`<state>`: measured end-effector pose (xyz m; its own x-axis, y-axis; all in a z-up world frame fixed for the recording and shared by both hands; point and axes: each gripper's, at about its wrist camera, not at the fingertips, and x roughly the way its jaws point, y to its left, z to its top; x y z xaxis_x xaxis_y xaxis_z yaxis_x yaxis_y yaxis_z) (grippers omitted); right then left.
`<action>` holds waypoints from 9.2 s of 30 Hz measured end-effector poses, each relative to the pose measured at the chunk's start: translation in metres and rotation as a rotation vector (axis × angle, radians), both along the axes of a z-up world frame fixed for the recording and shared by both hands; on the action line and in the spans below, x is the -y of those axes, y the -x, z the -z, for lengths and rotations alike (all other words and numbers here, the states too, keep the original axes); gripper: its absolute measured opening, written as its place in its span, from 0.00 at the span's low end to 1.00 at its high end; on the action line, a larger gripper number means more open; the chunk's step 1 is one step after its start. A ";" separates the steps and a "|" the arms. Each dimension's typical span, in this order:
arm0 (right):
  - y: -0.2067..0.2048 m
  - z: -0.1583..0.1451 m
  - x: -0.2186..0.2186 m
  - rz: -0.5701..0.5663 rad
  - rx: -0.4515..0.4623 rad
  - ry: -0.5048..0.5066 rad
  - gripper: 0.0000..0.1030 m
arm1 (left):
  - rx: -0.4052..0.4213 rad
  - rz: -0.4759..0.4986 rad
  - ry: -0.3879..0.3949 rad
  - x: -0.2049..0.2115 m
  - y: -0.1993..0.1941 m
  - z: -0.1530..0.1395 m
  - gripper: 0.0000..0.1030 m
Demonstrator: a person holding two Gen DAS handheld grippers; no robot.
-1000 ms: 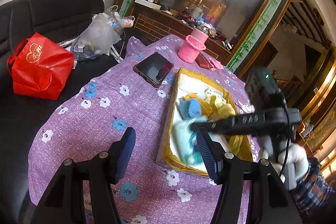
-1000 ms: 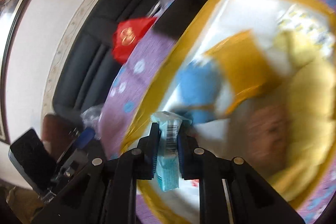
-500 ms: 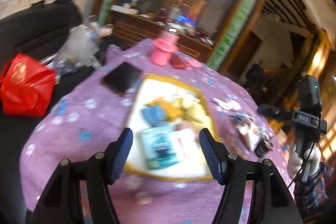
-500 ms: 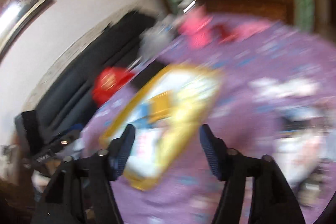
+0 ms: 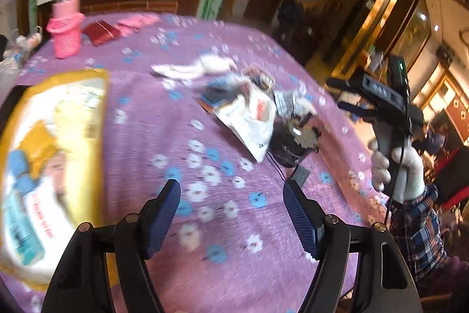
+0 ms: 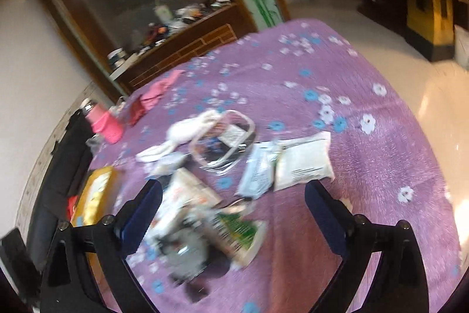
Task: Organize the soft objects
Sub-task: 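Grasp the white packet with blue print with the left tool, then place the blue-print packet in the box with left tool while right tool grasps white packet, then drop the small white packet into the box with the right tool, then move both tools back over the remaining pile, then grasp the white plastic bag with red print with the left tool, then carry the plastic bag toward the box with left tool while right tool grasps white envelope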
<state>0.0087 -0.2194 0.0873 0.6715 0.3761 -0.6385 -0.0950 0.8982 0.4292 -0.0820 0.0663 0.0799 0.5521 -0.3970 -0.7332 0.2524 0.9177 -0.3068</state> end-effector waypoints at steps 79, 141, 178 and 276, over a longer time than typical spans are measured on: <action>-0.089 0.085 -0.005 0.000 -0.211 0.036 0.19 | 0.170 -0.327 0.136 -0.151 0.035 -0.013 0.26; -0.029 0.040 -0.429 -0.569 -0.130 0.170 0.46 | 0.121 -0.522 0.100 -0.260 0.121 0.029 0.74; 0.089 -0.016 -0.151 -0.340 0.228 0.295 0.72 | 0.178 -0.293 -0.467 -0.035 0.070 -0.020 0.74; -0.071 0.066 0.036 0.127 -0.222 0.159 0.74 | 0.221 -0.337 -0.026 -0.133 0.065 -0.014 0.43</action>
<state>0.0794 -0.2554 0.0218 0.5438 0.1814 -0.8194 0.1026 0.9547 0.2795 -0.1470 0.1998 0.0934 0.7936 -0.1494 -0.5898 -0.0071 0.9671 -0.2545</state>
